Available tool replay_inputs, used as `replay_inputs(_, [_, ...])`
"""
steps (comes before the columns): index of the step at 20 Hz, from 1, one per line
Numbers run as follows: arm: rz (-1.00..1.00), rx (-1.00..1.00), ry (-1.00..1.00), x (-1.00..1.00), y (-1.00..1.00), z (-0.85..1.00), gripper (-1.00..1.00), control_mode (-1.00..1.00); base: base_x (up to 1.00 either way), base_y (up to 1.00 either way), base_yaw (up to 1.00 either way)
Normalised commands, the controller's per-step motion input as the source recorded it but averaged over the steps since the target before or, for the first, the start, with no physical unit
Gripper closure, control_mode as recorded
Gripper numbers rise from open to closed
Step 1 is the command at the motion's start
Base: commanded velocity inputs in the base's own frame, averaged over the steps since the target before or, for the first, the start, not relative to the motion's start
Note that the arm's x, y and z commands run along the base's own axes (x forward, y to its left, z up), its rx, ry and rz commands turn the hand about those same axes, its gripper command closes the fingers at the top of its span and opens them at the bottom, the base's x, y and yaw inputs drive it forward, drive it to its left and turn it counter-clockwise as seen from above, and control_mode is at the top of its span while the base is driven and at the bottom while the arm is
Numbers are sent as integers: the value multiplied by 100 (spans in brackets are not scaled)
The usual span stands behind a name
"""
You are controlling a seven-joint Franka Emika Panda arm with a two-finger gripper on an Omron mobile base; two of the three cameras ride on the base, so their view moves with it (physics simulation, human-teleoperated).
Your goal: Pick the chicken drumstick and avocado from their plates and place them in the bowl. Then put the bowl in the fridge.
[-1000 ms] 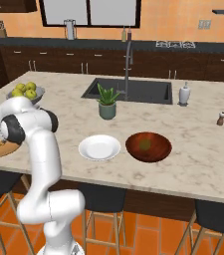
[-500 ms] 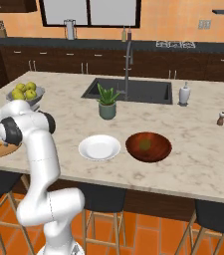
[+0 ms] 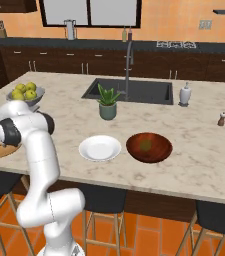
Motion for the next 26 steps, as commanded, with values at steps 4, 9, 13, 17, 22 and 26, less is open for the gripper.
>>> replay_inputs(4, [0,7,-1,-73,-64,33,100,-100,0,0,0])
replay_inputs(9, [1,0,-3,-67,-94,61,100,-100,0,0,0])
replay_inputs(13, [4,0,-1,-25,-100,50,100,-100,0,0,0])
replay_inputs(17, [2,0,-1,-3,-100,33,100,-100,0,0,0])
replay_inputs(22, [0,0,1,0,-100,17,100,-100,0,0,0])
replay_inputs(26, [0,0,0,0,-100,33,100,-100,0,0,0])
